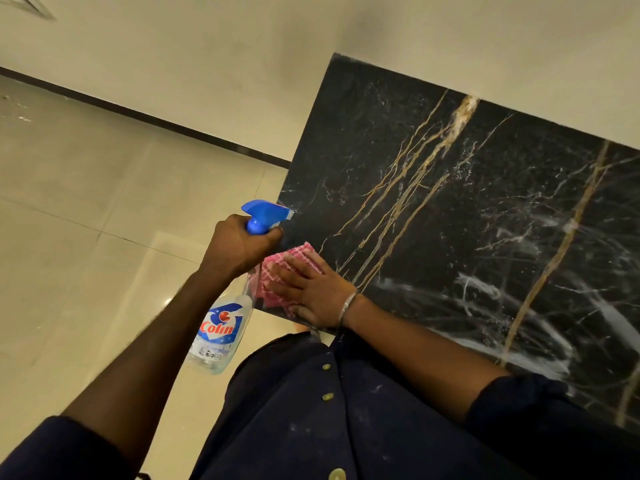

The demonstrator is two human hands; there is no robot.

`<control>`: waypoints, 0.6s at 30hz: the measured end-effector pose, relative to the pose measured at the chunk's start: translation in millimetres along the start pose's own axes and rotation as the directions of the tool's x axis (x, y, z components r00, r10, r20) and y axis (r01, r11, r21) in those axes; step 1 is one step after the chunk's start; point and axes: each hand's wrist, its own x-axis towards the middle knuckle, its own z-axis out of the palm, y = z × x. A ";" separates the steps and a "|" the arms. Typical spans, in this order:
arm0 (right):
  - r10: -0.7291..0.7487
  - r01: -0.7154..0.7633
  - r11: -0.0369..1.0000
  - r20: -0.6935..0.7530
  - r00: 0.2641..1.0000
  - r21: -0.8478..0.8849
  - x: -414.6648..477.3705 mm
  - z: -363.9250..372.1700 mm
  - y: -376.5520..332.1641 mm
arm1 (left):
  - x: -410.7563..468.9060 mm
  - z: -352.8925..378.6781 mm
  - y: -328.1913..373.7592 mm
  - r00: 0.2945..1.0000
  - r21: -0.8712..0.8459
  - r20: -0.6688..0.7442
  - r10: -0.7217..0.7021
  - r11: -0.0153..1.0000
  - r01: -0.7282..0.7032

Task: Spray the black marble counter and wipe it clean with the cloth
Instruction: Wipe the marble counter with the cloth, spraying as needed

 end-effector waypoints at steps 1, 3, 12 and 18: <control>0.012 -0.012 1.000 -0.018 1.000 0.014 -14.3 5.2 4.3 | 1.0 0.2 0.9 1.000 -0.006 0.008 -0.001 1.000 0.001; 0.039 -0.038 0.999 -0.058 0.998 0.023 -38.3 12.6 11.2 | 2.3 1.0 3.2 1.000 -0.012 0.025 -0.003 1.000 0.003; 0.080 -0.077 0.995 -0.041 0.996 0.063 8.0 -0.6 -12.8 | 7.9 14.1 10.1 0.999 0.005 0.040 0.019 1.000 -0.020; 0.036 -0.035 0.999 -0.073 0.997 0.006 -27.6 15.0 -2.9 | 12.2 29.2 22.0 0.993 0.014 0.104 0.054 0.998 -0.055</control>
